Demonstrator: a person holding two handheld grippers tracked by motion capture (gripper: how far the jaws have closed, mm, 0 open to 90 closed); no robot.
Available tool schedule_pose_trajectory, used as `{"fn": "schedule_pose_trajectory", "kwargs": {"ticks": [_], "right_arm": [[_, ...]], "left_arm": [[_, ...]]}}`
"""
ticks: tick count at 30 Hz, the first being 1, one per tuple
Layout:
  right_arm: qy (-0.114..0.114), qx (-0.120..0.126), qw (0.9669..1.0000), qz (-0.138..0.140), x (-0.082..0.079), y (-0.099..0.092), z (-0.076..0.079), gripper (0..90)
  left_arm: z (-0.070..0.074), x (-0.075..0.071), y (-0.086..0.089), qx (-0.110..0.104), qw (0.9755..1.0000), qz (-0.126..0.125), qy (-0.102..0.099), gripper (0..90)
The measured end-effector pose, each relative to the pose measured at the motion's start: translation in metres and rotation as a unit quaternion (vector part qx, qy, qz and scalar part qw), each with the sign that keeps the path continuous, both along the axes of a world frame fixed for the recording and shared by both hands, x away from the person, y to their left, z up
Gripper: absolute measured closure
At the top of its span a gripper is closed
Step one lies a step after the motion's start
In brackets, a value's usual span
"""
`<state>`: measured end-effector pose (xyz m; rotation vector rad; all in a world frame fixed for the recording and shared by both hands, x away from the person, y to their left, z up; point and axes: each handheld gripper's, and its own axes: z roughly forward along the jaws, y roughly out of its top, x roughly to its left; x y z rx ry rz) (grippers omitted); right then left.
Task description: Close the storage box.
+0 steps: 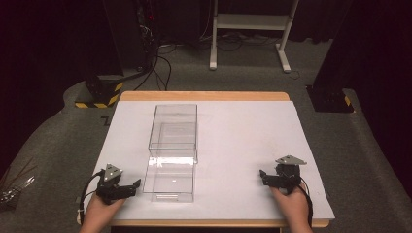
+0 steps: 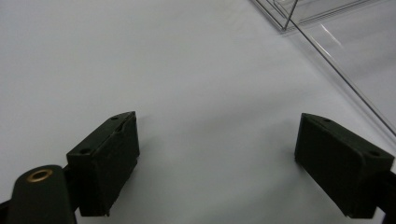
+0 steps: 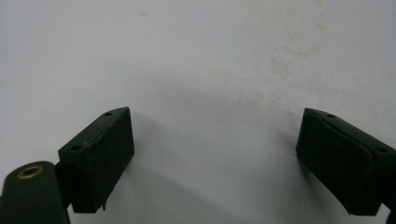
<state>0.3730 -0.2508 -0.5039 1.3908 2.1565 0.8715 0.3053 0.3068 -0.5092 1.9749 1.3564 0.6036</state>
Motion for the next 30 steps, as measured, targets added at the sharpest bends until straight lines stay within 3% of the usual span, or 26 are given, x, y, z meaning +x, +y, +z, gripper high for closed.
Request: {"fn": "schedule_pose_trajectory", "kwargs": {"ticks": [10, 30], "right_arm": [[0.000, 0.000, 1.0000, 0.000, 0.000, 0.000, 0.000, 11.2], [0.000, 0.000, 1.0000, 0.000, 0.000, 0.000, 0.000, 11.2]], "left_arm": [[0.002, 0.000, 0.001, 0.002, 1.0000, -0.008, 0.002, 14.2], [0.030, -0.017, -0.002, -0.030, 0.9980, -0.033, -0.045, 14.3]]}}
